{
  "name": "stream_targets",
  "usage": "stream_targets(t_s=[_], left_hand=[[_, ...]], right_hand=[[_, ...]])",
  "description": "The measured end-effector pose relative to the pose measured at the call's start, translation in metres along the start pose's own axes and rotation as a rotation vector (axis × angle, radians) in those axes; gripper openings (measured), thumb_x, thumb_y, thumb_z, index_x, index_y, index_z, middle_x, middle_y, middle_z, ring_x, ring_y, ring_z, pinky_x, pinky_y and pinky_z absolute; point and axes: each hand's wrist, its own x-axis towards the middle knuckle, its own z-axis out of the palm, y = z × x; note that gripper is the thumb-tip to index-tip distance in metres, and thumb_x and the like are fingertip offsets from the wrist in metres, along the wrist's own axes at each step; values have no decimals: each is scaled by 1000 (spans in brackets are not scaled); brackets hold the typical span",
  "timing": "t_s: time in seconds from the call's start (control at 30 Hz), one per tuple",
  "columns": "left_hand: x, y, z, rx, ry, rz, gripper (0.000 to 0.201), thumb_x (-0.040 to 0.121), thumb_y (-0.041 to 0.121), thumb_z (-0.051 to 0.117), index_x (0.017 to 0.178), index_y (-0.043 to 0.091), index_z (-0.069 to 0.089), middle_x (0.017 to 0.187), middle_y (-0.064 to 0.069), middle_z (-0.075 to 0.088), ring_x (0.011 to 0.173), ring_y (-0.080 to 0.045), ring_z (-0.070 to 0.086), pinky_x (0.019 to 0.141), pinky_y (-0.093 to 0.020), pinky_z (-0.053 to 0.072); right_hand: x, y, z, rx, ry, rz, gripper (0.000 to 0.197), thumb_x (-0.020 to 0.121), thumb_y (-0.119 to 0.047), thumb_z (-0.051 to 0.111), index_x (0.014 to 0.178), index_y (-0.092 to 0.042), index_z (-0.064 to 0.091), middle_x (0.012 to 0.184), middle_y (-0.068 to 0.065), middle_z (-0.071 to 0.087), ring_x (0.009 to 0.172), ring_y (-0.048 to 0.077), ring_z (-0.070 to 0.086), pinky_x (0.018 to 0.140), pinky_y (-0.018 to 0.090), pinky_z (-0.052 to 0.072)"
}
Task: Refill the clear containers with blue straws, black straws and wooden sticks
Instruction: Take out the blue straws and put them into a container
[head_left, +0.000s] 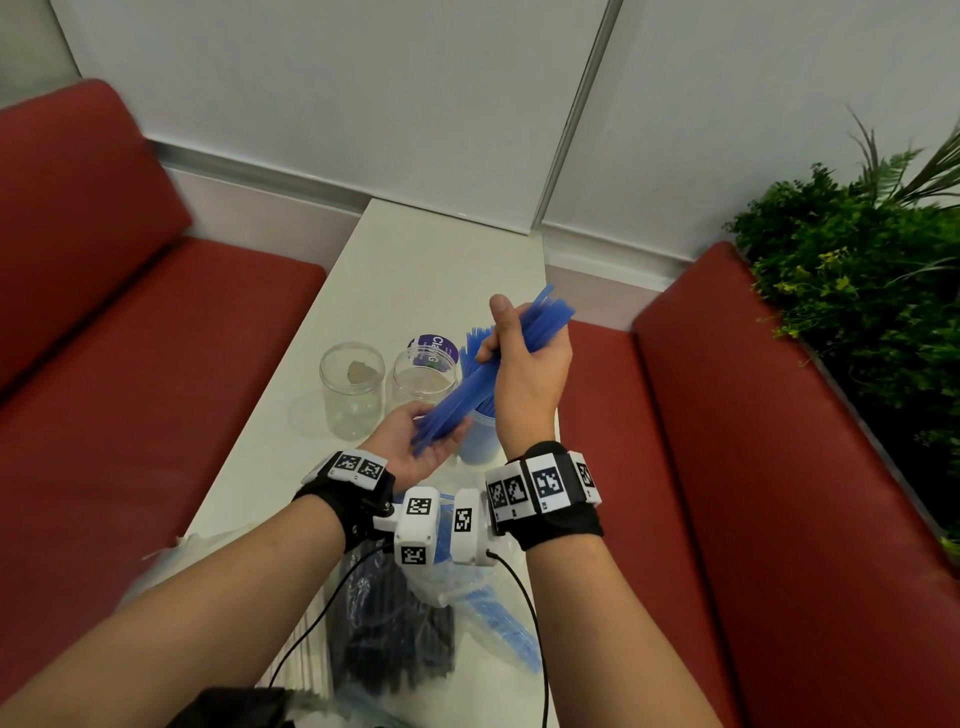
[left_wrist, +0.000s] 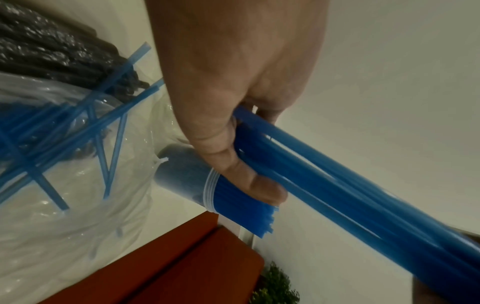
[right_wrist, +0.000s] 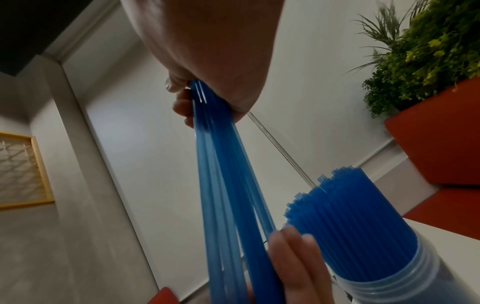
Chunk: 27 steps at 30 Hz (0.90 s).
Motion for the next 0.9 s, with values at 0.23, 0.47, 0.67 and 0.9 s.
stream_targets(t_s=[0.23, 0.47, 0.67, 0.9], left_hand=[[1, -3, 15, 52, 7, -16, 21, 95, 15, 55, 98, -6, 59, 73, -19, 66, 59, -25, 68, 46, -27, 56], [4, 2, 4, 183, -87, -207, 24, 82, 27, 68, 82, 3, 68, 70, -6, 64, 51, -15, 62, 32, -17, 43], [15, -5, -8, 361, 30, -189, 19, 94, 20, 50, 79, 9, 51, 54, -4, 49, 31, -8, 36, 24, -13, 17], [33, -13, -18, 549, 153, -50, 28, 100, 20, 44, 86, 2, 60, 73, -12, 59, 50, -18, 53, 38, -18, 39]], right_hand=[[-1, 3, 2, -35, -103, 61, 31, 92, -31, 76, 72, -22, 54, 56, 4, 55, 51, 20, 53, 60, 37, 48], [4, 15, -6, -106, -209, 119, 30, 92, -30, 76, 75, -16, 55, 60, 7, 58, 54, 22, 56, 56, 34, 51], [21, 17, -22, 7, -348, 162, 25, 92, -22, 75, 71, -18, 62, 70, 11, 63, 62, 23, 62, 66, 34, 54], [51, 16, -39, -166, -277, 111, 39, 89, -34, 77, 59, -28, 53, 57, 5, 53, 53, 20, 48, 61, 32, 48]])
